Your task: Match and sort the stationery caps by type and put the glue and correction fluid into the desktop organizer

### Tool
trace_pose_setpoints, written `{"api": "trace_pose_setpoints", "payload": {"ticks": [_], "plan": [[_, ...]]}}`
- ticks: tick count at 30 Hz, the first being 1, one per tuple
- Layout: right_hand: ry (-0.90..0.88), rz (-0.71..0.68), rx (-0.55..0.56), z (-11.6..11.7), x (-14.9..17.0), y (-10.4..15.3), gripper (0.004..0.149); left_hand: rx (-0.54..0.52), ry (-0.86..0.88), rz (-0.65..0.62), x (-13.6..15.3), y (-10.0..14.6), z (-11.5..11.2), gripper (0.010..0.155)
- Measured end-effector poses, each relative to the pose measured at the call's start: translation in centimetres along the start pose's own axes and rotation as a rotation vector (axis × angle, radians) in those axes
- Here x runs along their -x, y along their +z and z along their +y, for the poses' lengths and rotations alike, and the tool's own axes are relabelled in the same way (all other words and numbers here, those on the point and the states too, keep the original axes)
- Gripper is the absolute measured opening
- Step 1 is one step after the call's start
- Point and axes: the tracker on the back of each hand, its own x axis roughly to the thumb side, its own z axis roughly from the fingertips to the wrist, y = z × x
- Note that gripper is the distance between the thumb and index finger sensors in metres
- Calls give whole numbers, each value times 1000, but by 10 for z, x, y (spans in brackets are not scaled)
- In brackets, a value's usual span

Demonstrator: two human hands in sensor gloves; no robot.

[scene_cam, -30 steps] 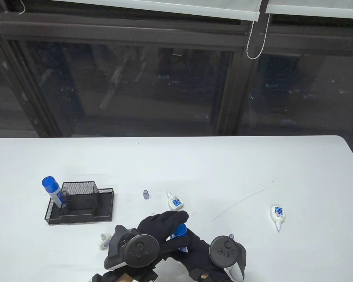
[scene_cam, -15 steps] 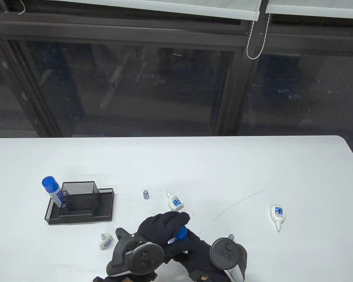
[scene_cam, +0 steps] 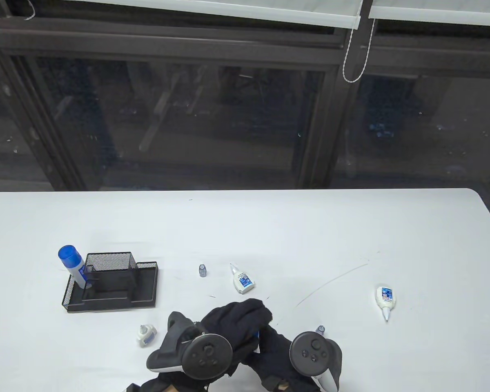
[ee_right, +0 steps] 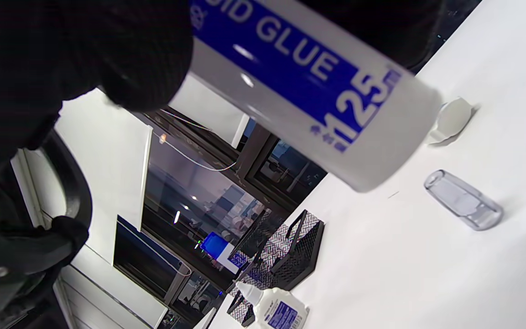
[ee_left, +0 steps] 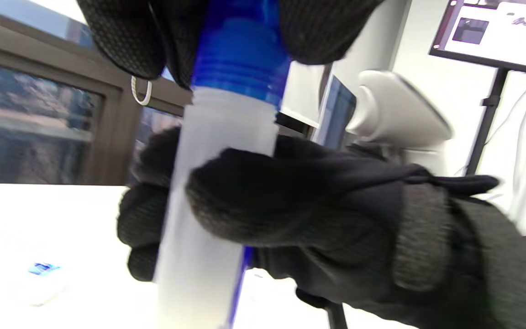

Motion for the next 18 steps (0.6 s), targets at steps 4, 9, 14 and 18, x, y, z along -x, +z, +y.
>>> {"api": "trace_pose_setpoints", "payload": {"ticks": [4,9,14,18], "plan": [[-15,1,6,-1,0,0,69,-216,-139,123,2,3,-3,80],[-11,3,17,-3,0,0,69,-63,-92,44,-7,-1,-2,59],[-37,13,21,-3,2,0,69,-268,-157,125,-4,1,-10,81],[-10,6,27,-5,-1,1,69,-278,-85,142,-6,1,-13,58]]}}
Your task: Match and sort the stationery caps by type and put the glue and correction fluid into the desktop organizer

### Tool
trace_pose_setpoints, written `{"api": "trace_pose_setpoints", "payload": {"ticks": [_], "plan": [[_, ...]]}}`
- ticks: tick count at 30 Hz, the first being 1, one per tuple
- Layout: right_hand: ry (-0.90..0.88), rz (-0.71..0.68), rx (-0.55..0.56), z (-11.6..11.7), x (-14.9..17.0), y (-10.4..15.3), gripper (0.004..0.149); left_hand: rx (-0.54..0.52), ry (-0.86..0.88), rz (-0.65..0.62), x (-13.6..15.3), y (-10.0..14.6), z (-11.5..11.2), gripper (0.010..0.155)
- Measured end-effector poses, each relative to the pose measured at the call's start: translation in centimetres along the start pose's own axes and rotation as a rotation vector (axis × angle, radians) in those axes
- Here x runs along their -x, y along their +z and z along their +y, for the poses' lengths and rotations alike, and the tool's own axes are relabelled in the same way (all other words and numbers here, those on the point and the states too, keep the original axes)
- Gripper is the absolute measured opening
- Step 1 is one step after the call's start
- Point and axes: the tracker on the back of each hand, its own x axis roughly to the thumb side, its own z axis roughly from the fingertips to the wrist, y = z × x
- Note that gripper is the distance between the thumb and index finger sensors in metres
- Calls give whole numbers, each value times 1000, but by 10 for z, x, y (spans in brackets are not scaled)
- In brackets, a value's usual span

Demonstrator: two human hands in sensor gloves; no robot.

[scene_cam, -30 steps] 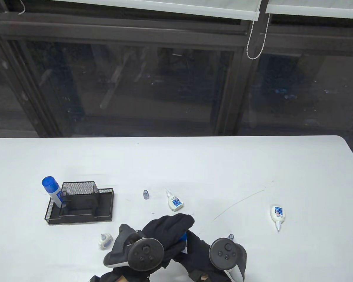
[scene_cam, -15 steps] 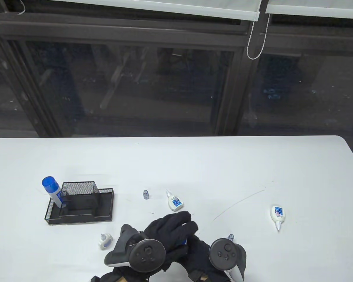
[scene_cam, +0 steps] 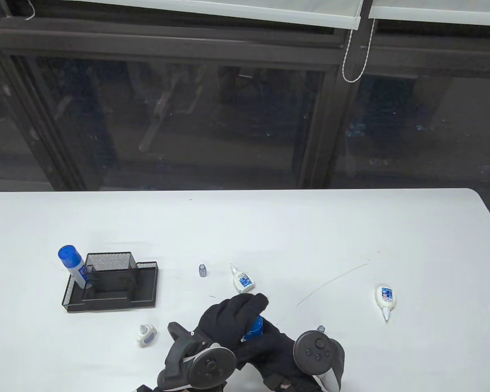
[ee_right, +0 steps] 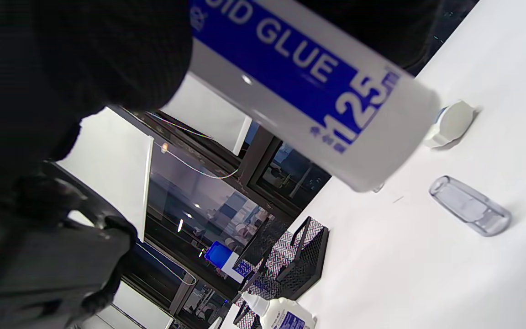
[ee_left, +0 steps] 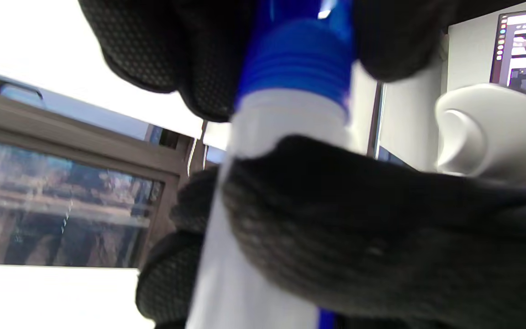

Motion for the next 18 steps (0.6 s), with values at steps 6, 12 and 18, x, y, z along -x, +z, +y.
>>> {"api": "trace_pose_setpoints", "payload": {"ticks": [6,12,18], "plan": [[-43,-26,-12,1,-2,0,69,19,-25,4,-1,-2,-1,79],[-19,-25,-9,1,1,0,68,253,62,-68,-4,-8,-1,63],[-35,-40,9,-3,-3,1,69,-10,-43,-8,-2,-1,5,70]]}}
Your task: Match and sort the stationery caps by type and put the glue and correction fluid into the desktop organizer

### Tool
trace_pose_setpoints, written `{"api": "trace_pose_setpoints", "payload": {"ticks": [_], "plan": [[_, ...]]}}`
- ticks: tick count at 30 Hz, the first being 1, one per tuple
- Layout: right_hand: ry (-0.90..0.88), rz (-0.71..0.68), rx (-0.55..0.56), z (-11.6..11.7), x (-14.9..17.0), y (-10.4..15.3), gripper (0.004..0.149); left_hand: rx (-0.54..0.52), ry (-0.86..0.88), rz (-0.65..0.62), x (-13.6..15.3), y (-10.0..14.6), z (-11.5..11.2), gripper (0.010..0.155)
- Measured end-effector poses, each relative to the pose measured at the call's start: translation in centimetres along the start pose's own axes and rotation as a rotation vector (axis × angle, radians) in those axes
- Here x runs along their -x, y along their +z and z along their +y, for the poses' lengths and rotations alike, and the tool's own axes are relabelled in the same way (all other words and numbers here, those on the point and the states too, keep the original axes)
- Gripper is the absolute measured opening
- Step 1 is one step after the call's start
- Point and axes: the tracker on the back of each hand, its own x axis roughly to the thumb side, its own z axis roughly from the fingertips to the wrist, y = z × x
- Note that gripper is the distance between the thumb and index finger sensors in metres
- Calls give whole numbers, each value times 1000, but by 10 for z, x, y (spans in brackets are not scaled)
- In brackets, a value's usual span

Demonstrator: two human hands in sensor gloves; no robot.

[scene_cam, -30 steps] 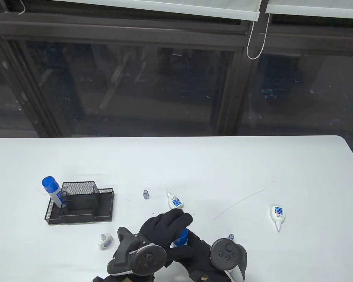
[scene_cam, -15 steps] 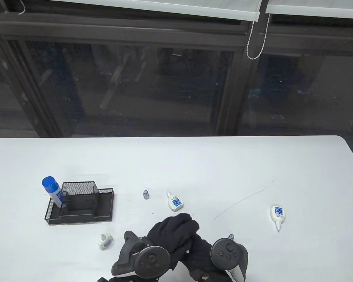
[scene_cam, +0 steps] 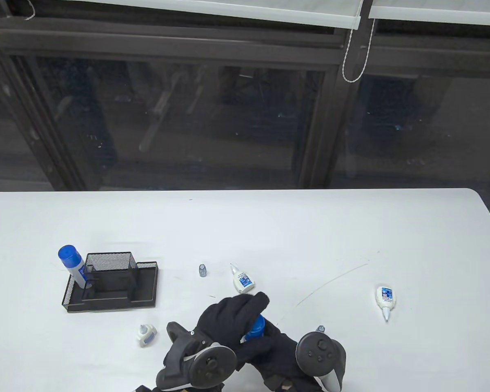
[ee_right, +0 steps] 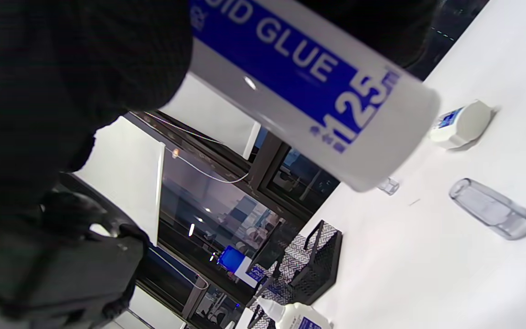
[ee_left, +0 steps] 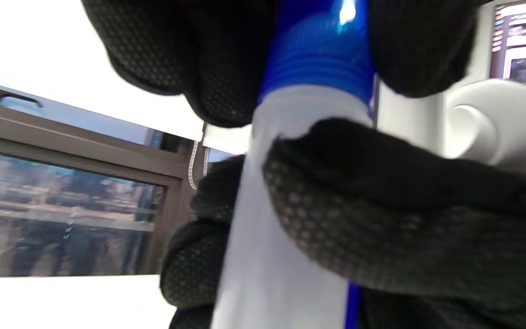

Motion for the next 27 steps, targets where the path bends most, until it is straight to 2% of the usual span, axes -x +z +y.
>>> {"api": "trace_pose_setpoints", "payload": {"ticks": [3,4,5,8,10,11,12,13,14,15,16,17,18,21,23,24,25,27], "plan": [[19,-7,2,0,0,0,69,211,112,-62,-3,-3,3,65],[7,-3,-4,0,0,0,69,203,111,-70,-4,-2,2,63],[-9,3,1,1,0,0,69,146,93,-92,-4,-1,0,64],[4,9,2,2,-1,0,69,-9,-79,-13,-5,3,-6,74],[29,0,-3,3,-1,0,69,-54,-83,-8,-6,3,-6,59],[35,2,-3,3,-1,0,69,15,-48,-30,-6,1,-6,54],[15,9,-1,3,0,0,69,133,24,-85,-8,0,-5,54],[7,7,-1,4,1,0,69,194,62,-131,-9,-2,-6,57],[3,9,-6,4,2,0,69,222,12,-96,-10,-1,-6,61],[4,8,-6,3,2,-1,69,188,-66,-74,-10,0,-6,67],[3,8,-4,3,2,-1,69,63,-156,-43,-10,3,-6,77],[3,8,-4,3,1,0,69,-21,-188,-26,-10,5,-5,81],[5,6,-3,3,1,0,69,-74,-204,-13,-10,5,-4,79],[11,3,-9,3,0,-1,69,76,-108,-30,-10,2,-2,63],[16,4,0,3,1,-1,69,231,-20,-95,-16,-1,0,61],[22,0,6,3,1,0,69,246,-45,-95,-19,1,1,62],[20,2,10,3,1,0,69,213,-91,-107,-20,1,2,64],[25,2,14,2,1,0,69,43,-194,-51,-20,5,0,76]]}}
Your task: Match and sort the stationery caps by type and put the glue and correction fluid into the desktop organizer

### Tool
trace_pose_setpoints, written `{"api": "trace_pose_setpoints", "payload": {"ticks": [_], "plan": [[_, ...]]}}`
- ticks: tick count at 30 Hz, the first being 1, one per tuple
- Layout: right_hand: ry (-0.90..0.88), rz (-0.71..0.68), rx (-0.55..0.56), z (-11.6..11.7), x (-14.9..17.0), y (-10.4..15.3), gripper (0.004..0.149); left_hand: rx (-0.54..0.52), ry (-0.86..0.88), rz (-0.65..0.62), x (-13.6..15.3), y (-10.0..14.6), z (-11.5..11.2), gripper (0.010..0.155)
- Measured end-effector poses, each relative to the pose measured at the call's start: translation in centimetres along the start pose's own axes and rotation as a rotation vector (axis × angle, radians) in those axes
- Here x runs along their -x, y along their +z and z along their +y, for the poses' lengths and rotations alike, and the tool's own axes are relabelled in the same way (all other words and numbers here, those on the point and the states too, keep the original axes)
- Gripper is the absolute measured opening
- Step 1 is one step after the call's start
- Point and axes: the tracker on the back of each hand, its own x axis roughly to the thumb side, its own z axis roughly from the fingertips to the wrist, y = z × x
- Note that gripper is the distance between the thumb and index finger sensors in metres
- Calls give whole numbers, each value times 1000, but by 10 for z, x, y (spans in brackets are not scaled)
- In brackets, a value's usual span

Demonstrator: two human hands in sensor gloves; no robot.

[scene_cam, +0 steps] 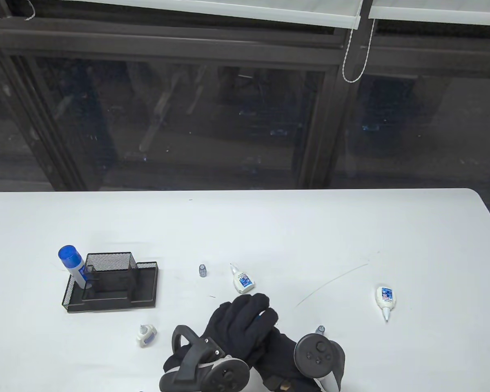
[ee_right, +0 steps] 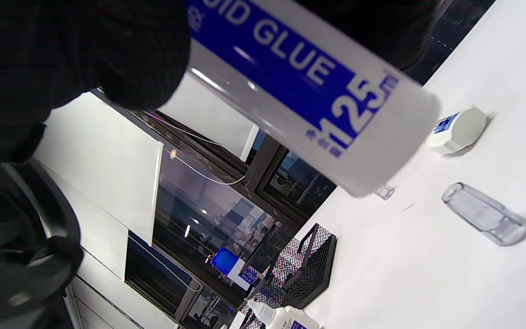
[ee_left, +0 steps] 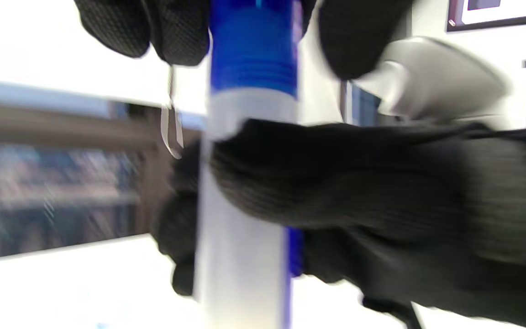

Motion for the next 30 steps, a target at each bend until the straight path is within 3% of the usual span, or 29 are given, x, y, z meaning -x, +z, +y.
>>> {"api": "trace_pose_setpoints", "payload": {"ticks": [1,3,5,6,7,9,12,15,17,18,21,23,25,27,29,30], "plan": [[3,2,3,0,1,0,69,-63,-6,43,2,0,0,78],[6,-5,2,0,0,0,69,-47,46,75,6,-1,0,68],[29,-5,-2,2,0,0,69,67,139,2,9,-3,1,61],[22,-7,-1,2,0,0,69,151,209,-63,9,-5,0,61],[11,-6,-3,1,0,0,69,164,233,-66,8,-5,0,66],[2,-5,-3,0,0,0,69,41,152,-12,8,-3,-3,77],[8,-13,4,-1,-1,1,69,-45,7,96,8,-1,-4,89],[13,-15,11,-2,-2,1,69,12,108,51,10,-3,-5,68],[16,-11,19,-2,-1,1,68,135,234,-50,10,-6,-5,67],[8,-8,17,-3,-1,1,69,146,262,-43,10,-6,-6,69],[-9,-8,13,-3,-1,1,69,-16,118,55,10,-2,-8,85],[5,-13,15,-2,-2,2,68,-76,93,83,12,-2,-7,73],[15,-13,14,-2,-2,2,68,40,214,22,14,-4,-4,64],[19,-14,18,-2,-2,1,68,115,284,-33,15,-5,-3,65],[-19,-10,9,-3,-1,2,68,113,287,-5,16,-5,-6,74],[-18,-10,16,-4,-1,2,68,35,240,44,17,-2,-7,81]]}}
